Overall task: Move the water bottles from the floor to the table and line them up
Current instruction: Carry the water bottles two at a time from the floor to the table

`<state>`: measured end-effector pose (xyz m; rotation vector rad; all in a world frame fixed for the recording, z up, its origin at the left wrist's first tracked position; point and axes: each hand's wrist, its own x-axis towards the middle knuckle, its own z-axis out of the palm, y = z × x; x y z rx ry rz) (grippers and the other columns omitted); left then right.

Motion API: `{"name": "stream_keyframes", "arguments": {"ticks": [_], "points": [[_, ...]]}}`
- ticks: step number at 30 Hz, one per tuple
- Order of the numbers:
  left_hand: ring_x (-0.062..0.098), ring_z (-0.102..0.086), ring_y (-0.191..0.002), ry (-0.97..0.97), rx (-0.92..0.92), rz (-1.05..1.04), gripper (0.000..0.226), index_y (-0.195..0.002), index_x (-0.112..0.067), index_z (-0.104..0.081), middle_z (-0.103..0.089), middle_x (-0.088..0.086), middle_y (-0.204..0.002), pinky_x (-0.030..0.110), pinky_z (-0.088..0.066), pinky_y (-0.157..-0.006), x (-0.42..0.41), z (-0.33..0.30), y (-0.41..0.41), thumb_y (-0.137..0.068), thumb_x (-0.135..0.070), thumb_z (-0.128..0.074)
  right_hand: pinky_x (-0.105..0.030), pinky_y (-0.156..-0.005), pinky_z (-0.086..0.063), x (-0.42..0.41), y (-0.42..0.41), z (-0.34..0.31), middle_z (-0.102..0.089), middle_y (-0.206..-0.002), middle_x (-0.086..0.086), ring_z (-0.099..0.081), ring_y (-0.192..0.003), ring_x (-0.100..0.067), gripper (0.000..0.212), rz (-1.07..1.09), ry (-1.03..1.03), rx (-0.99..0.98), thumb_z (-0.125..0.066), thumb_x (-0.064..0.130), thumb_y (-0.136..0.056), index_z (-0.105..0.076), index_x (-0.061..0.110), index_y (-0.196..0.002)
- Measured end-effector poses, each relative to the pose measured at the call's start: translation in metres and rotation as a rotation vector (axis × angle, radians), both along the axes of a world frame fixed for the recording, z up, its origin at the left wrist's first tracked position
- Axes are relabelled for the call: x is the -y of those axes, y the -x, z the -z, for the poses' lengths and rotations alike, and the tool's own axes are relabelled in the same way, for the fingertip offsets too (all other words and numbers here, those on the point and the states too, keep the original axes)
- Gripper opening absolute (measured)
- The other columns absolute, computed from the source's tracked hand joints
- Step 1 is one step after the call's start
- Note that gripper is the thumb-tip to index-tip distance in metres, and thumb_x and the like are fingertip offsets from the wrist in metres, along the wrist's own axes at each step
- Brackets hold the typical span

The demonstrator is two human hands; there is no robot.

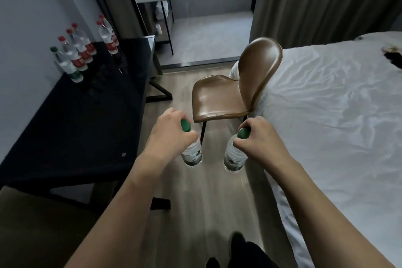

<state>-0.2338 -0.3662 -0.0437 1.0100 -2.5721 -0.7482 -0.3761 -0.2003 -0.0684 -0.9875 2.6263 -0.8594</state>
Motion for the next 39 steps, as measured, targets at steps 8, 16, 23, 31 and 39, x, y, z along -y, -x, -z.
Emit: {"name": "stream_keyframes", "arguments": {"ticks": [8, 16, 23, 31, 39], "points": [[0.017, -0.057, -0.082, -0.041, 0.089, -0.018, 0.013, -0.085, -0.019, -0.067, -0.054, -0.004, -0.090, 0.030, -0.049, -0.069, 0.081, 0.027, 0.111, -0.073, -0.022, -0.068, -0.027, -0.069, -0.039, 0.086, 0.118, 0.036, -0.048, -0.086, 0.003, -0.054, -0.082, -0.019, 0.022, -0.091, -0.041, 0.029, -0.069, 0.029, -0.069, -0.063, 0.016, -0.086], [0.008, -0.055, -0.084, -0.048, 0.017, -0.089, 0.015, -0.089, -0.024, -0.067, -0.053, -0.012, -0.091, 0.023, -0.044, -0.069, 0.166, 0.021, 0.201, -0.074, -0.025, -0.069, -0.037, -0.077, -0.048, 0.181, 0.220, 0.023, -0.049, -0.089, 0.000, -0.055, -0.082, -0.022, 0.023, -0.183, -0.029, 0.060, -0.067, 0.031, -0.070, -0.060, 0.014, -0.084], [0.007, -0.055, -0.082, -0.065, -0.021, -0.152, 0.017, -0.090, -0.024, -0.067, -0.053, -0.013, -0.090, 0.019, -0.039, -0.064, 0.254, 0.020, 0.235, -0.074, -0.025, -0.070, -0.034, -0.077, -0.048, 0.279, 0.270, 0.018, -0.050, -0.091, 0.000, -0.054, -0.084, -0.020, 0.022, -0.239, -0.044, 0.032, -0.069, 0.030, -0.072, -0.059, 0.016, -0.085], [0.007, -0.056, -0.080, -0.143, 0.017, -0.147, 0.013, -0.083, -0.029, -0.065, -0.055, -0.012, -0.091, 0.019, -0.037, -0.061, 0.407, 0.036, 0.252, -0.071, -0.028, -0.069, -0.035, -0.080, -0.049, 0.443, 0.291, 0.031, -0.052, -0.091, -0.001, -0.055, -0.086, -0.020, 0.022, -0.313, -0.091, 0.062, -0.069, 0.028, -0.071, -0.061, 0.014, -0.086], [0.007, -0.058, -0.076, -0.096, -0.018, -0.162, 0.012, -0.081, -0.032, -0.063, -0.054, -0.014, -0.092, 0.017, -0.039, -0.060, 0.566, 0.023, 0.261, -0.071, -0.029, -0.068, -0.028, -0.070, -0.042, 0.611, 0.307, 0.018, -0.050, -0.088, 0.002, -0.052, -0.082, -0.018, 0.020, -0.316, -0.044, 0.025, -0.067, 0.029, -0.071, -0.061, 0.016, -0.086]]}}
